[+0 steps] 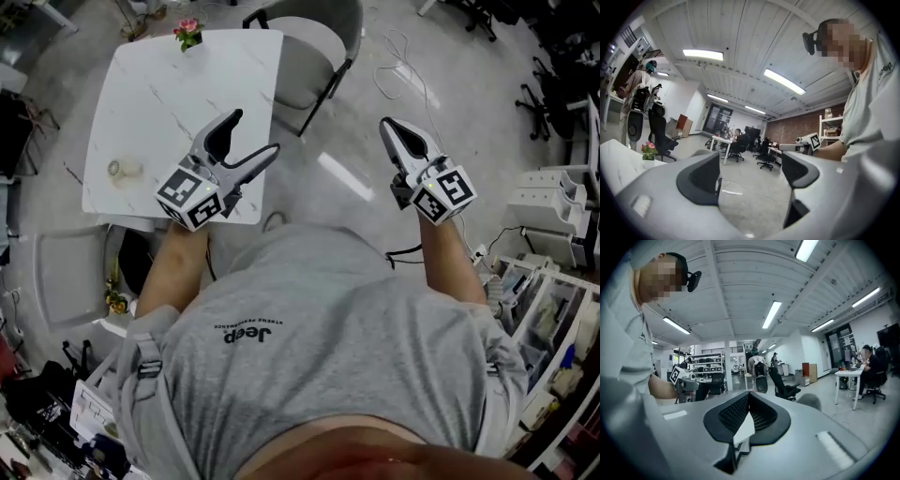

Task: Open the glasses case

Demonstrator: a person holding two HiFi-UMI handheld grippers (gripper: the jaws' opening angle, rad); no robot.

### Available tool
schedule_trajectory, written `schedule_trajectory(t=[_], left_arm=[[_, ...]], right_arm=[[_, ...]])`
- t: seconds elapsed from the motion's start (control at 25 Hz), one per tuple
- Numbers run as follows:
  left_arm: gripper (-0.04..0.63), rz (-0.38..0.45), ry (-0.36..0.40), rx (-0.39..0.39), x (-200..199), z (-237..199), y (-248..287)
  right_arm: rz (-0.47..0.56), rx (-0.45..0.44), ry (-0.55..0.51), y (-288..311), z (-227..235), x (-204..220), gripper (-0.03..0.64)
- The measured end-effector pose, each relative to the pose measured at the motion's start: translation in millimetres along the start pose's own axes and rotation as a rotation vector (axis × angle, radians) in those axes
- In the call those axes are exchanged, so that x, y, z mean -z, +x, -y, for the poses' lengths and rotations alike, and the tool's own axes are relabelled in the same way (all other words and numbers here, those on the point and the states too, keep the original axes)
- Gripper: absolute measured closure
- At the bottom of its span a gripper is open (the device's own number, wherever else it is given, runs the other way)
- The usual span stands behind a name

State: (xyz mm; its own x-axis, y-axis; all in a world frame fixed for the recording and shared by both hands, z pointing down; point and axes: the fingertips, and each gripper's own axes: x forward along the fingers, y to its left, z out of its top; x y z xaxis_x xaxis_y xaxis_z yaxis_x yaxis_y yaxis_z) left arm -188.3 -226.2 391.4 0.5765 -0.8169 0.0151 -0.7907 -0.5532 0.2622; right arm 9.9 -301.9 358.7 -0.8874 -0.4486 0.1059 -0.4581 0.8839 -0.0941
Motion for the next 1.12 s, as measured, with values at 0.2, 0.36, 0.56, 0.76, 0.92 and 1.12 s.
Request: schedule_trajectory(t=[0.2,0.36,0.56,0.76,0.92,1.12], left_arm=[[0.152,-0.085,0.006,-0.086,40,-63,-58],[0.15,-0.217,0.063,-0.105,84,-106,-95],[0.15,-0.458,0.196,-0.028,152,-135,-122],[0.15,-0.644,0.355,0.108,206,-143,-126],[0.15,-0.753,0.451,0.214,244,-147,-119],[0.147,-0.881,0.583,0.355,285,-141,-109]], right_arm=[[-0.091,-0.125,0.01,88,-46,42,0.612],[-0.136,-0.196,0.018,146,-74,73,0.612],[-0.198,-0.268,0.02,193,-107,112,0.612],[-0.249,-0.299,0.031,218,-127,144,0.612],[-0.275,-0.299,0.034,227,-128,160,0.612],[-0.294,-0.27,0.042,215,-116,165,0.612]])
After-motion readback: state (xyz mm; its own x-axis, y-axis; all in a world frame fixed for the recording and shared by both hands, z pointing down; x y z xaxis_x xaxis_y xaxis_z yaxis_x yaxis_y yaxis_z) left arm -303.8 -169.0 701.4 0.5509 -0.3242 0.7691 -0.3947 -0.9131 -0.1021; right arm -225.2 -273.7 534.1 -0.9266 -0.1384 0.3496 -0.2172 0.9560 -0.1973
